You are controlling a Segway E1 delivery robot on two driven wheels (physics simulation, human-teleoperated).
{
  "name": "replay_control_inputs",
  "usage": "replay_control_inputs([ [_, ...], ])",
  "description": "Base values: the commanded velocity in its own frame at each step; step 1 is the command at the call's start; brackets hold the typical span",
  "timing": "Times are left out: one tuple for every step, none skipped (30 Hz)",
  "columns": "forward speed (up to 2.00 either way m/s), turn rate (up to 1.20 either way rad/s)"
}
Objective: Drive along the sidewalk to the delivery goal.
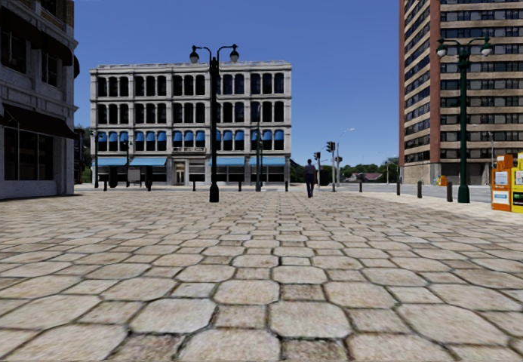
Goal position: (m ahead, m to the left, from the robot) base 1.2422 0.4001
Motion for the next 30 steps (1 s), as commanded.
replay_control_inputs([
  [1.55,0.25],
  [1.54,0.25],
  [1.54,0.25],
  [1.51,0.25],
  [1.50,0.25],
  [1.50,0.25],
  [1.50,0.25],
  [1.50,0.25],
  [1.50,0.25],
  [1.50,0.25],
  [1.49,0.25],
  [1.49,0.25],
  [1.49,0.25],
  [1.49,0.25],
  [1.49,0.25],
  [1.48,0.25],
  [1.48,0.25],
  [1.47,0.25],
  [1.40,0.22],
  [1.20,0.11],
  [0.91,0.00],
  [0.91,0.00],
  [0.17,0.00],
  [0.00,0.00],
  [0.00,0.00],
  [0.00,0.00],
  [0.00,0.00],
  [0.00,0.00],
  [0.00,0.00],
  [0.00,0.00],
])
